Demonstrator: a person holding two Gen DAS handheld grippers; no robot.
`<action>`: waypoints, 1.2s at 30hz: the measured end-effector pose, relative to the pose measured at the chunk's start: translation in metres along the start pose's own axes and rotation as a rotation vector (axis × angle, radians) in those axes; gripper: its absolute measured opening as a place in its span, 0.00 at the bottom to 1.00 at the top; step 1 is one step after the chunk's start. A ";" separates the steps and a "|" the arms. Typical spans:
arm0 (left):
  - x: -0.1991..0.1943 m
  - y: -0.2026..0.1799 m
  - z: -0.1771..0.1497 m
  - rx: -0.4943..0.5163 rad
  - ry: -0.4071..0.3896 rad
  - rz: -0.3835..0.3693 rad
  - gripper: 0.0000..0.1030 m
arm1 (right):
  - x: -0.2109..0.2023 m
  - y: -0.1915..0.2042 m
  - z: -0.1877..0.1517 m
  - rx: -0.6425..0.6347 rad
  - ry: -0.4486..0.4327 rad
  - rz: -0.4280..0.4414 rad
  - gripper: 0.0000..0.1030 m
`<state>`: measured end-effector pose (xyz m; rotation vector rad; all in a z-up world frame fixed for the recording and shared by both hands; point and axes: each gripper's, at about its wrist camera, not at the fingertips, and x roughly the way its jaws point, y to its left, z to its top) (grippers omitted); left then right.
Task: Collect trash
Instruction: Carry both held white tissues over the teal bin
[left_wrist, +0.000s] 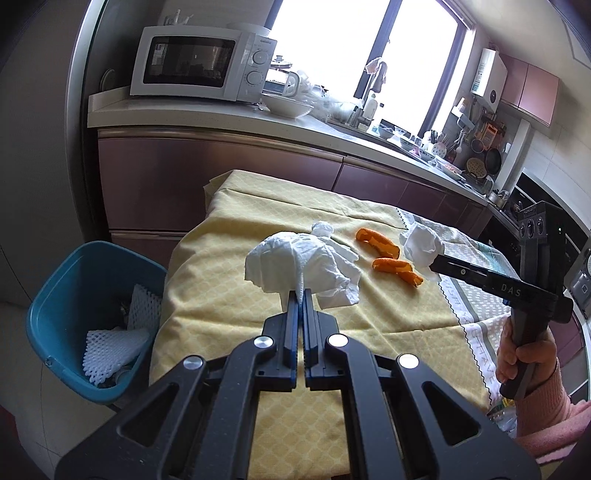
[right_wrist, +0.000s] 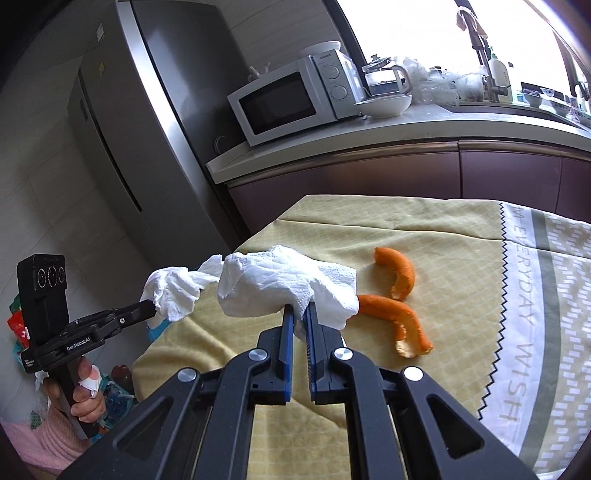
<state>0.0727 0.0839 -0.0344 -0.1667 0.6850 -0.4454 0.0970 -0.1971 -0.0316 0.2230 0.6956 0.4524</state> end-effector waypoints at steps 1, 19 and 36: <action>-0.002 0.002 0.000 -0.002 -0.002 0.008 0.02 | 0.002 0.004 -0.001 -0.002 0.006 0.010 0.05; -0.036 0.036 -0.016 -0.050 -0.029 0.092 0.02 | 0.033 0.054 -0.011 -0.079 0.061 0.095 0.05; -0.056 0.057 -0.025 -0.094 -0.044 0.147 0.02 | 0.049 0.087 -0.012 -0.123 0.086 0.137 0.05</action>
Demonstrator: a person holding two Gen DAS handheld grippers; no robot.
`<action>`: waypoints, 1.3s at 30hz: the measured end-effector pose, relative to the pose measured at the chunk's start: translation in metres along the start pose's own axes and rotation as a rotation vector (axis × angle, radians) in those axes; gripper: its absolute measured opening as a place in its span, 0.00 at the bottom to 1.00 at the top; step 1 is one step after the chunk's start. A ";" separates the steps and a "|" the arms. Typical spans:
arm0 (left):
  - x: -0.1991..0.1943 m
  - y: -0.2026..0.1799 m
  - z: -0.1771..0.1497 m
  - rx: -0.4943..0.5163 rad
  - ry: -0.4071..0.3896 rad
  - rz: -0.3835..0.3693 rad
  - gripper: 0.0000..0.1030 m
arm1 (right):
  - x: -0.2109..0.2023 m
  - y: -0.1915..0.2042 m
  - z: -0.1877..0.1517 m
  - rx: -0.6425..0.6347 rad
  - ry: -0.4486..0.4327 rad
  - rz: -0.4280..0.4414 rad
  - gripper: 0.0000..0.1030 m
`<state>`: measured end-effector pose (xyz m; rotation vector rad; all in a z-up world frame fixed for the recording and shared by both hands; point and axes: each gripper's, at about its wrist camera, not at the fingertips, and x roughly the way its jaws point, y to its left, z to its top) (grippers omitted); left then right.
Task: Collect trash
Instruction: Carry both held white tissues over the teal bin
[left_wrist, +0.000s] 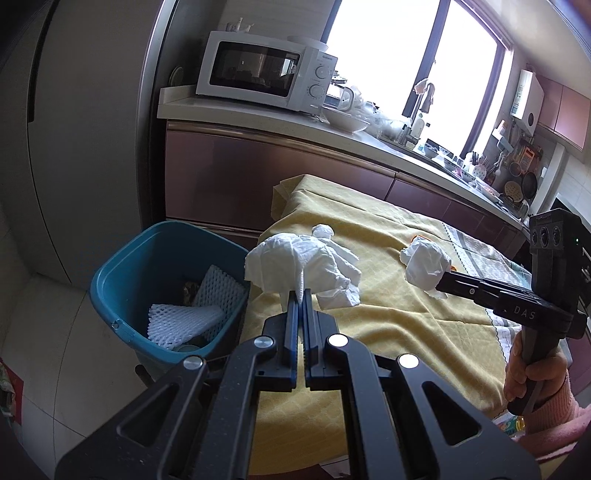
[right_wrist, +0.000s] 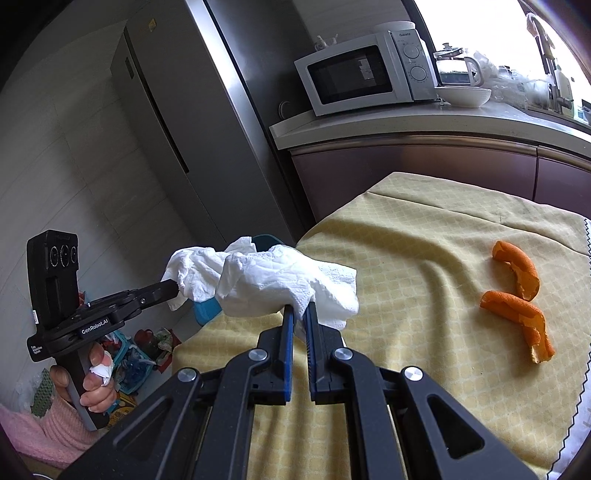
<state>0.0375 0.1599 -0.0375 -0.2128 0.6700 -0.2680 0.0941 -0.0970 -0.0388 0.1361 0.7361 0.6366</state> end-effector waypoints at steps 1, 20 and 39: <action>-0.001 0.001 0.000 -0.004 0.000 0.001 0.02 | 0.001 0.002 0.000 -0.004 0.001 0.002 0.05; -0.011 0.021 -0.003 -0.041 -0.017 0.046 0.02 | 0.029 0.021 0.009 -0.052 0.039 0.044 0.05; -0.014 0.070 0.003 -0.101 -0.037 0.160 0.02 | 0.074 0.053 0.029 -0.152 0.106 0.077 0.05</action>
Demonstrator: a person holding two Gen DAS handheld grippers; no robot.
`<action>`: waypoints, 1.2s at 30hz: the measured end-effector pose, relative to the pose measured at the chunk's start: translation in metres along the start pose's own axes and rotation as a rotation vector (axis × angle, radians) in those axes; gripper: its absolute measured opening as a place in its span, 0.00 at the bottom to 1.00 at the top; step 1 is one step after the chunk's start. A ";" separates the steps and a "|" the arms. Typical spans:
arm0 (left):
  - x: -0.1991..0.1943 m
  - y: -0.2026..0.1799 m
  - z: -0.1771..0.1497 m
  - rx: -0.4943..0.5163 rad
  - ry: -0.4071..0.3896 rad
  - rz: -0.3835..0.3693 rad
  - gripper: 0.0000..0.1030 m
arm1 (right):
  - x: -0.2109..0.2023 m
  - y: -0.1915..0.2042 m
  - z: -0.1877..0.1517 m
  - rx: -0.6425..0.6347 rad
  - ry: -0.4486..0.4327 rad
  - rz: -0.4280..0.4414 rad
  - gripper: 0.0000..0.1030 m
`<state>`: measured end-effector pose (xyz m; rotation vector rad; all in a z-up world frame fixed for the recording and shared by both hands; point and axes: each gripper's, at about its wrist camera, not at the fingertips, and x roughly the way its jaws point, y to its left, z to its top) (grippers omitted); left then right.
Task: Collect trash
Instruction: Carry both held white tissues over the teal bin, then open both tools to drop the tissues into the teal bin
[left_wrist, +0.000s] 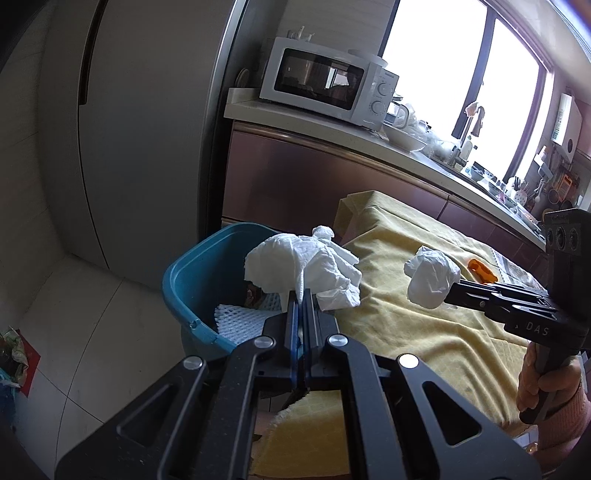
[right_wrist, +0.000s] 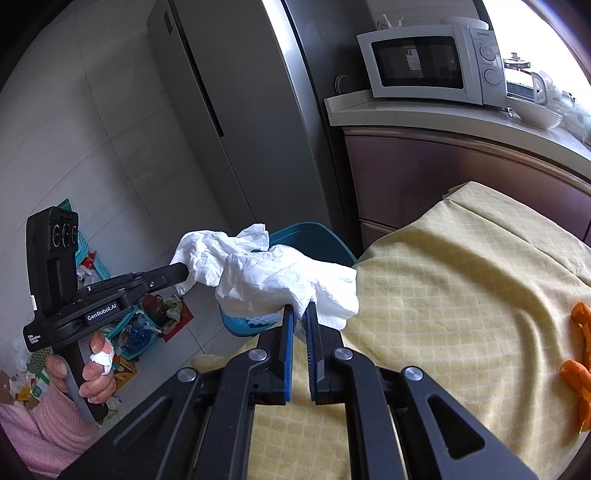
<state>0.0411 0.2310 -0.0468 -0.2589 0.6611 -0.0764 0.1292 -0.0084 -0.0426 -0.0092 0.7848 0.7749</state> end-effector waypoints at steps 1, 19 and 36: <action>0.002 0.002 0.001 -0.003 0.002 0.006 0.02 | 0.003 0.002 0.002 -0.007 0.006 0.001 0.06; 0.043 0.042 0.001 -0.067 0.056 0.069 0.02 | 0.073 0.034 0.025 -0.097 0.119 -0.008 0.07; 0.104 0.056 0.003 -0.102 0.129 0.101 0.07 | 0.107 0.029 0.033 -0.059 0.175 -0.029 0.12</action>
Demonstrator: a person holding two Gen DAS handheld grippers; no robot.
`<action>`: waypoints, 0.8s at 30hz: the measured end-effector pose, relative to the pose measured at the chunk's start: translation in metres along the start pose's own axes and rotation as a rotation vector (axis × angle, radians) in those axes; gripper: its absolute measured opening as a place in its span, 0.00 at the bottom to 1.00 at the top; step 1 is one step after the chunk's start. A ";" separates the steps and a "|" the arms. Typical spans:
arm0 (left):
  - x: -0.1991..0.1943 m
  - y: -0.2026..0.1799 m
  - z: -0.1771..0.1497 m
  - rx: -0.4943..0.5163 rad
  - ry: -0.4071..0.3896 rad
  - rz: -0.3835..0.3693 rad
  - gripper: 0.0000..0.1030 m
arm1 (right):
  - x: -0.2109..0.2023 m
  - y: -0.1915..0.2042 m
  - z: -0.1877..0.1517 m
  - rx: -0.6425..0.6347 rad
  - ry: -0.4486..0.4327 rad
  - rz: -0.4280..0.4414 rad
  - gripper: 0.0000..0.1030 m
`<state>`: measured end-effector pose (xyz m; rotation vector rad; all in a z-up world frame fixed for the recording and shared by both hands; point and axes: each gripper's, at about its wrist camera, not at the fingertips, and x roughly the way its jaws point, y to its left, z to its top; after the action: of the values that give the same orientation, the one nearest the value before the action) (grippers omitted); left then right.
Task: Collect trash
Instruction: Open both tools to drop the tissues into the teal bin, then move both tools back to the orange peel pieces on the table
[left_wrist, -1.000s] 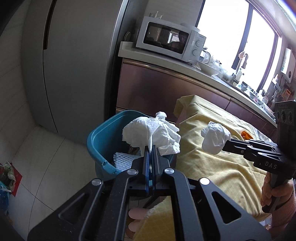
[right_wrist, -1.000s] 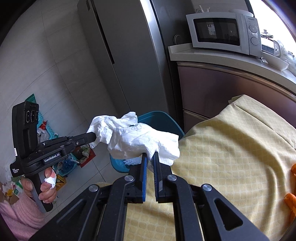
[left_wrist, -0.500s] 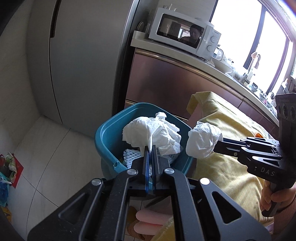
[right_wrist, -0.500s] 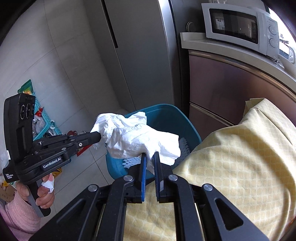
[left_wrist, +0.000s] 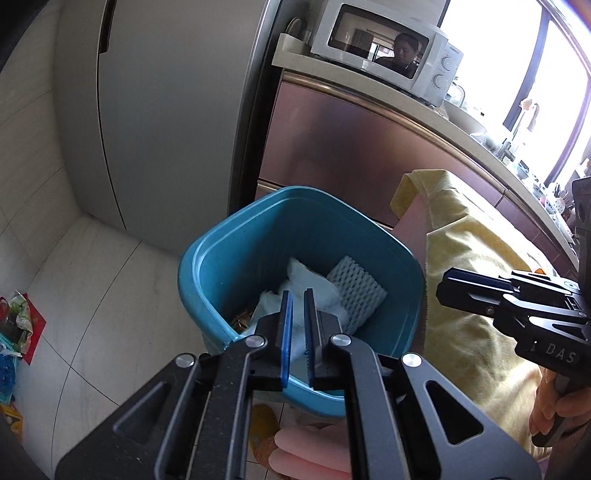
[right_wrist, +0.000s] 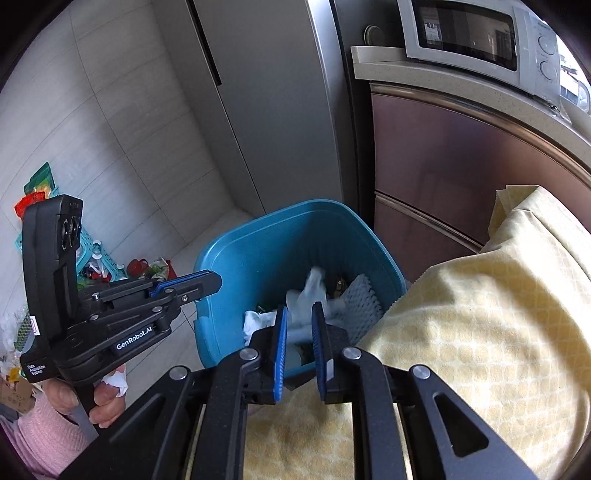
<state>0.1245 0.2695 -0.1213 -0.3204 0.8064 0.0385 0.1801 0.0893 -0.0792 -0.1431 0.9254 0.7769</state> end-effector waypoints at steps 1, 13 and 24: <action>-0.001 -0.001 0.000 0.001 -0.005 -0.001 0.10 | -0.001 -0.002 -0.001 0.006 -0.003 0.005 0.12; -0.045 -0.057 0.002 0.105 -0.109 -0.139 0.36 | -0.084 -0.039 -0.033 0.078 -0.139 0.030 0.22; -0.055 -0.174 -0.014 0.306 -0.090 -0.347 0.42 | -0.186 -0.126 -0.094 0.287 -0.285 -0.170 0.27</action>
<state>0.1039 0.1052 -0.0446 -0.1637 0.6473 -0.3894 0.1346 -0.1431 -0.0206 0.1367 0.7324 0.4855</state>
